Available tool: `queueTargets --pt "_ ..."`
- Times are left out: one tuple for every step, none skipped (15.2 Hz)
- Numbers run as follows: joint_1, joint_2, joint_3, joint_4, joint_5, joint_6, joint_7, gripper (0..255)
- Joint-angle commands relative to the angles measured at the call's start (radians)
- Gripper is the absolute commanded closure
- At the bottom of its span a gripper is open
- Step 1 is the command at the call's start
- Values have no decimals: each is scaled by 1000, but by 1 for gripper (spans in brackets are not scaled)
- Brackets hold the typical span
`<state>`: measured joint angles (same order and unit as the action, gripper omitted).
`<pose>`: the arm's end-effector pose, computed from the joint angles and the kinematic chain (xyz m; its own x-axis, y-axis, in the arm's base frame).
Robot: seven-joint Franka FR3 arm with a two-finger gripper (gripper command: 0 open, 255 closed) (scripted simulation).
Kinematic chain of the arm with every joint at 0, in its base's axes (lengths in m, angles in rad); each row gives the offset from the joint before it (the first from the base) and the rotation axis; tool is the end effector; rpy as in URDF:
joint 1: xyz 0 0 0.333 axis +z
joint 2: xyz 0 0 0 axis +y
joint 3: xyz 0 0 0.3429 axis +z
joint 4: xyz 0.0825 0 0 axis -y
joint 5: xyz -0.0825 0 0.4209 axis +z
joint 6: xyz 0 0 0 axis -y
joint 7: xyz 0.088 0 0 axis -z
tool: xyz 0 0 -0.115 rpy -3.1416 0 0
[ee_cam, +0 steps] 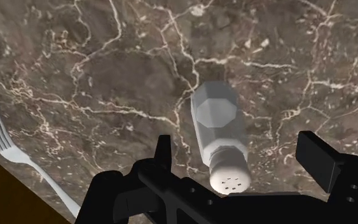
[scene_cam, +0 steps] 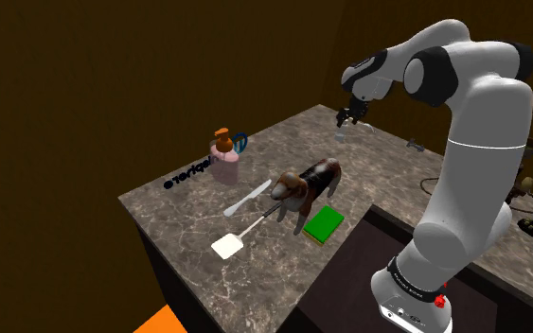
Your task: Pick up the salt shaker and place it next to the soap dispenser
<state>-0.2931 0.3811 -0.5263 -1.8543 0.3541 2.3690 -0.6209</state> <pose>0.4936 -0.4810 0.3558 0.9086 -0.3596 0.2124 -0.3731 -0.9274 0.0258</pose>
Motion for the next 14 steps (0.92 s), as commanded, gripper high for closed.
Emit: queueTargets --pt "-12 25 9 6 19 15 -14 0" --pt "-15 35 13 7 26 23 -19 0" --pt "-18 45 18 9 33 31 -23 0" --pt "-20 51 20 10 38 36 -26 0" --pt "-21 51 20 9 38 36 -26 0" --pt "-21 51 20 10 38 36 -26 0" --pt "-21 51 20 10 38 36 -26 0" --pt "-21 51 20 10 38 36 -26 0" --pt "-21 51 20 10 38 36 -26 0" --pt "-21 51 20 10 38 36 -26 0" --pt "-21 51 20 10 37 36 -26 0" --pt "-21 51 20 10 37 36 -26 0" --pt "-21 51 20 10 37 36 -26 255" --pt "-21 51 20 10 37 36 -26 255"
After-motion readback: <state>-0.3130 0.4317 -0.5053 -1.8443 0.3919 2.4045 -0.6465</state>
